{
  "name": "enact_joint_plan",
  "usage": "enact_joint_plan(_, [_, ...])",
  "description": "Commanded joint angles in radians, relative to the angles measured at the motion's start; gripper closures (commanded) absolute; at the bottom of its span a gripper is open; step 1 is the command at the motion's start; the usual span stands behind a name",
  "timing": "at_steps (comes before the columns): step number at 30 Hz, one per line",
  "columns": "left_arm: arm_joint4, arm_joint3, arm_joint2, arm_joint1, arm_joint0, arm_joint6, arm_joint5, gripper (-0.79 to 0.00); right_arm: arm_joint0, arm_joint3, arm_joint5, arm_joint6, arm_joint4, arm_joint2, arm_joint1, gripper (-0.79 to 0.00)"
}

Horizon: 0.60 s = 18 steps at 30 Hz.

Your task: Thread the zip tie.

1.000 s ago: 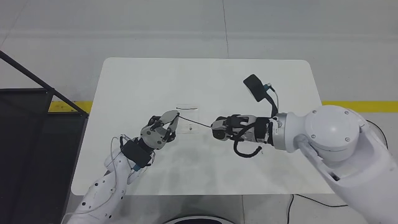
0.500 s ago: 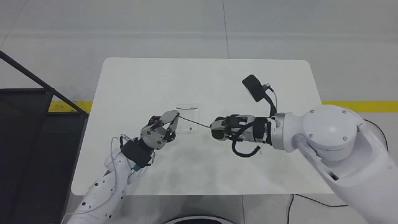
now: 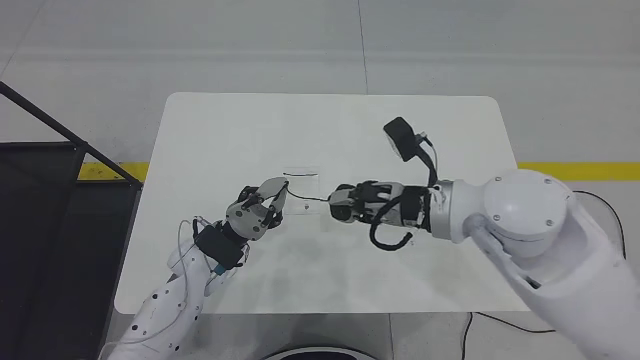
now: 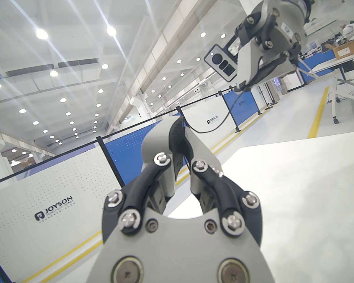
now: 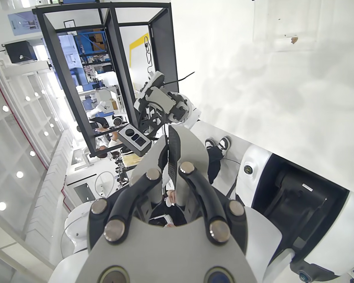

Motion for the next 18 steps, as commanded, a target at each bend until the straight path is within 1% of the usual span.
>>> enact_joint_plan(1, [0.000, 0.000, 0.000, 0.000, 0.000, 0.000, 0.000, 0.000, -0.007, 0.001, -0.010, -0.004, 0.011, 0.007, 0.000, 0.000])
enact_joint_plan(18, [0.000, 0.000, 0.000, 0.000, 0.000, 0.000, 0.000, 0.000, -0.093, -0.016, -0.081, -0.050, 0.076, 0.096, 0.005, 0.000])
